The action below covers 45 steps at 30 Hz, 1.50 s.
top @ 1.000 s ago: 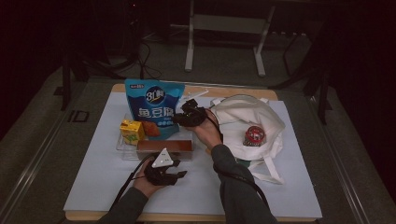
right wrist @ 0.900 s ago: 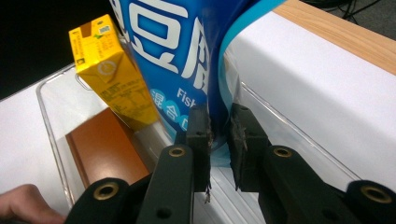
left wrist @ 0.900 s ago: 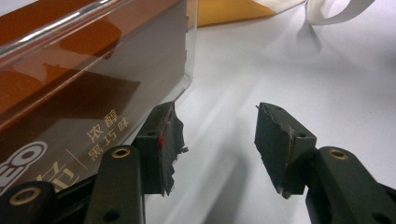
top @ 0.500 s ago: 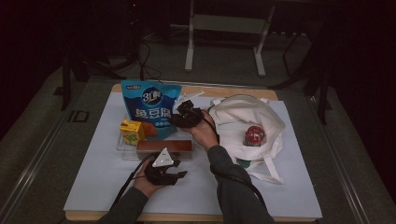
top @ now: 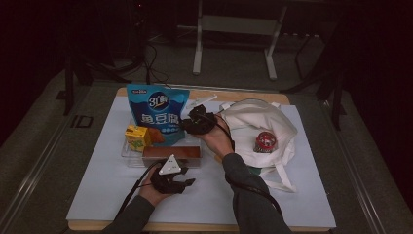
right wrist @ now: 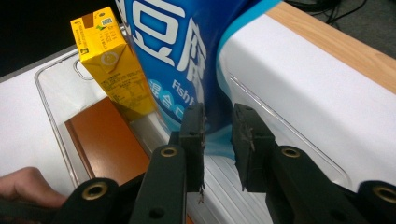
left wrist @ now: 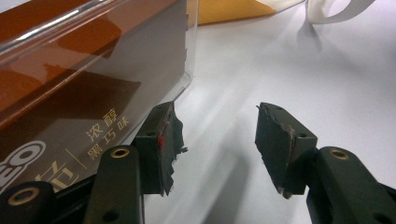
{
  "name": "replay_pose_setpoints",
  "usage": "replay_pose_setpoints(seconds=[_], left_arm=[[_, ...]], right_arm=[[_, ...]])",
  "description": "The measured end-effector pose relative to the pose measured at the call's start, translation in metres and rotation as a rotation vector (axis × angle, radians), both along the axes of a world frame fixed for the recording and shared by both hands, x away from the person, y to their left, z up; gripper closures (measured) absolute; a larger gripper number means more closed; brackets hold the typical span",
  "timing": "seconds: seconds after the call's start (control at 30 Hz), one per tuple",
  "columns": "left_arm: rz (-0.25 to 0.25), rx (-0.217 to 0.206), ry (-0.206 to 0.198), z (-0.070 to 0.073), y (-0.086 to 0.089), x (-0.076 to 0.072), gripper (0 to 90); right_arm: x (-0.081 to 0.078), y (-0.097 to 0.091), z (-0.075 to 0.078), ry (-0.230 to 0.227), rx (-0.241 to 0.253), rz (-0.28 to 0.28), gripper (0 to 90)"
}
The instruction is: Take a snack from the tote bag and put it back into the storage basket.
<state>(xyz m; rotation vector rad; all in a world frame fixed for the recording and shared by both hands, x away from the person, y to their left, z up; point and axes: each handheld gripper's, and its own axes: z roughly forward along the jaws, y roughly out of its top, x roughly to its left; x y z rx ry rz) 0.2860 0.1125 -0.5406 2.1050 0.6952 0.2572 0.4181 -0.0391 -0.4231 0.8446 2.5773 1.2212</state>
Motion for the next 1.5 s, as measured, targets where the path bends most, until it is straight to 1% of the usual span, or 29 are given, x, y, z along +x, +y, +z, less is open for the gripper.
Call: replay_pose_setpoints(seconds=[0.07, 0.1, 0.13, 0.2, 0.23, 0.27, 0.3, 0.33, 0.4, 0.5, 0.6, 0.77, 0.9, 1.03, 1.23, 1.4, 1.5], left_arm=[[0.0, 0.002, 0.0, 0.0, 0.0, 0.0, 48.0], [0.0, 0.002, 0.0, 0.0, 0.0, 0.0, 48.0], [0.0, 0.002, 0.0, 0.0, 0.0, 0.0, 48.0], [0.0, 0.002, 0.0, 0.0, 0.0, 0.0, 48.0], [0.0, 0.002, 0.0, 0.0, 0.0, 0.0, 48.0], [0.0, 0.002, -0.001, 0.0, 0.0, 0.0, 48.0], [0.0, 0.001, -0.001, 0.0, 0.0, 0.0, 47.8], [0.0, 0.001, -0.001, 0.0, 0.0, 0.0, 47.8], [0.001, 0.0, 0.0, 0.0, 0.0, 0.0, 47.7], [-0.002, -0.002, 0.003, 0.0, 0.0, 0.0, 47.7], [0.001, -0.018, 0.01, 0.0, 0.002, 0.001, 47.5], [0.001, -0.017, 0.009, 0.0, 0.002, 0.001, 47.6], [0.0, -0.019, 0.011, 0.0, 0.002, 0.001, 47.6], [0.0, -0.018, 0.01, 0.0, 0.002, 0.001, 47.6], [0.0, -0.018, 0.011, 0.0, 0.002, 0.001, 47.5], [0.0, -0.016, 0.01, 0.0, 0.002, 0.001, 47.5], [0.0, -0.016, 0.008, 0.0, 0.001, 0.001, 47.4]], right_arm=[[-0.001, -0.002, 0.002, -0.003, 0.005, -0.001, 75.0], [-0.004, -0.008, 0.006, -0.011, -0.004, -0.004, 76.5], [-0.004, -0.008, 0.006, -0.011, -0.004, -0.004, 76.5], [-0.006, -0.013, 0.01, -0.015, -0.023, -0.015, 79.4], [-0.007, -0.018, 0.013, -0.019, -0.036, -0.027, 83.1], [-0.007, -0.018, 0.013, -0.019, -0.036, -0.027, 83.1], [-0.007, -0.022, 0.016, -0.027, -0.052, -0.029, 87.3], [-0.007, -0.022, 0.016, -0.027, -0.052, -0.029, 87.3], [-0.008, -0.026, 0.018, -0.033, -0.073, -0.033, 89.7], [-0.01, -0.03, 0.02, -0.035, -0.084, -0.038, 89.8], [-0.013, -0.034, 0.022, -0.04, -0.096, -0.041, 89.9], [-0.019, -0.044, 0.025, -0.053, -0.13, -0.052, 90.0], [-0.022, -0.054, 0.03, -0.056, -0.132, -0.071, 90.0], [-0.025, -0.062, 0.033, -0.055, -0.151, -0.082, 90.0], [-0.028, -0.076, 0.032, -0.059, -0.175, -0.099, 90.0], [-0.029, -0.087, 0.026, -0.036, -0.165, -0.112, 90.0], [-0.03, -0.093, 0.02, -0.027, -0.177, -0.128, 90.0]])
